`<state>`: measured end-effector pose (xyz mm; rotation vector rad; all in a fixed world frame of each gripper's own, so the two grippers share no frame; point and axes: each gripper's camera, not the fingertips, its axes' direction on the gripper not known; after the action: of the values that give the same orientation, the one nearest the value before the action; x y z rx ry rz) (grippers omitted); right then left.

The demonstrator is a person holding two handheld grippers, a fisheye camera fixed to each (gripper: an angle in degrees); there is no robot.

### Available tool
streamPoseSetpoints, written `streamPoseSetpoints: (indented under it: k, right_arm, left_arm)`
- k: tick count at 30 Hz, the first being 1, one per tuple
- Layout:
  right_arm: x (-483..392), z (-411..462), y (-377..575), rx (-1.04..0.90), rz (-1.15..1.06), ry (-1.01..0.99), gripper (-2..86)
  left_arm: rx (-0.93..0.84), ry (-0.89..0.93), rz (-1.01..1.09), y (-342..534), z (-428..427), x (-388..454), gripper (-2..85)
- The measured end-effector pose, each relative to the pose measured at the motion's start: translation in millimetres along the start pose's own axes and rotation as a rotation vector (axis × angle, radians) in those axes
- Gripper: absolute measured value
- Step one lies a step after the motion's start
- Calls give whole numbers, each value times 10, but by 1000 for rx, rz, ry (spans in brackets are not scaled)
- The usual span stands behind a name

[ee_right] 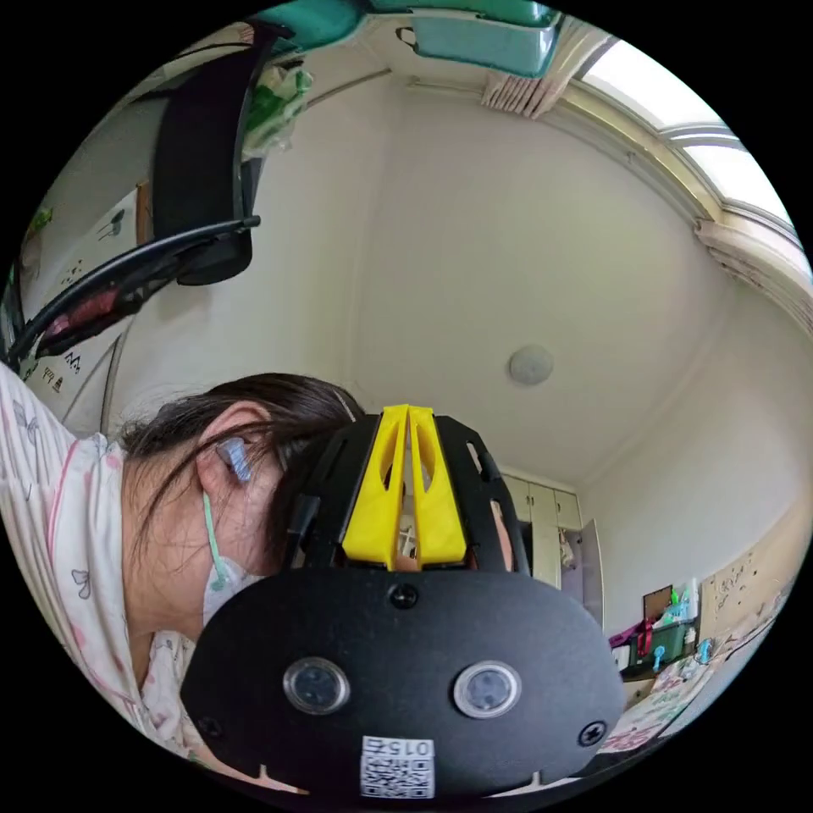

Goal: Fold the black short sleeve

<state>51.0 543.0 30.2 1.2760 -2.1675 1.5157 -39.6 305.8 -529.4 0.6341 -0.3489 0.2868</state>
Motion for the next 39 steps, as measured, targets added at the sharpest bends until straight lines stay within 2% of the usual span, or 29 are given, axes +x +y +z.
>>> streamPoseSetpoints:
  k: [3, 6, 8, 10, 11, 13, 17, 19, 21, 23, 25, 28, 34, 39]
  right_arm:
    - [583, -2, 517, -75, -3, 14, -5]
    - [1359, 13, 1182, -184, -23, 141, -5]
    - [2055, 177, 1728, -359, 39, 208, -4]
    - [3225, 442, 2769, -639, 240, 272, 3]
    - [3536, 493, 3084, -709, 294, 280, 11]
    - [4745, 626, 4486, -1008, 476, 309, 34]
    - [6000, 654, 6502, -1377, 514, 416, 62]
    - [6572, 695, 7685, -1573, 460, 480, 79]
    - [6918, 728, 8461, -1668, 397, 491, 86]
    - [7279, 728, 9156, -1747, 368, 550, 87]
    - [7701, 706, 9922, -1826, 358, 581, 92]
    - [8164, 648, 10688, -1881, 406, 607, 97]
    - [8933, 556, 11622, -1949, 403, 677, 107]
    - [9517, 490, 12008, -2004, 455, 714, 111]
  left_arm:
    - [-69, 95, -93, -561, 433, -64, 146]
    - [-109, 142, -174, -1101, 862, -113, 120]
    - [-144, 150, -235, -1401, 1148, -154, 112]
    - [-195, 159, -281, -1765, 1536, -157, 104]
    - [-203, 159, -287, -1852, 1621, -148, 104]
    - [-222, 135, -301, -2209, 1911, -85, 110]
    - [-266, 97, -326, -2788, 2275, 24, 112]
    - [-377, 157, -391, -3132, 2542, 41, 89]
    - [-460, 173, -397, -3356, 2674, 109, 78]
    - [-451, 194, -410, -3553, 2593, 148, 67]
    - [-367, 240, -474, -3723, 2326, 123, 65]
    - [-296, 210, -508, -4000, 2058, 195, 81]
    - [-419, 158, -407, -4580, 2106, 540, 84]
    - [-417, 171, -399, -4752, 1870, 684, 70]
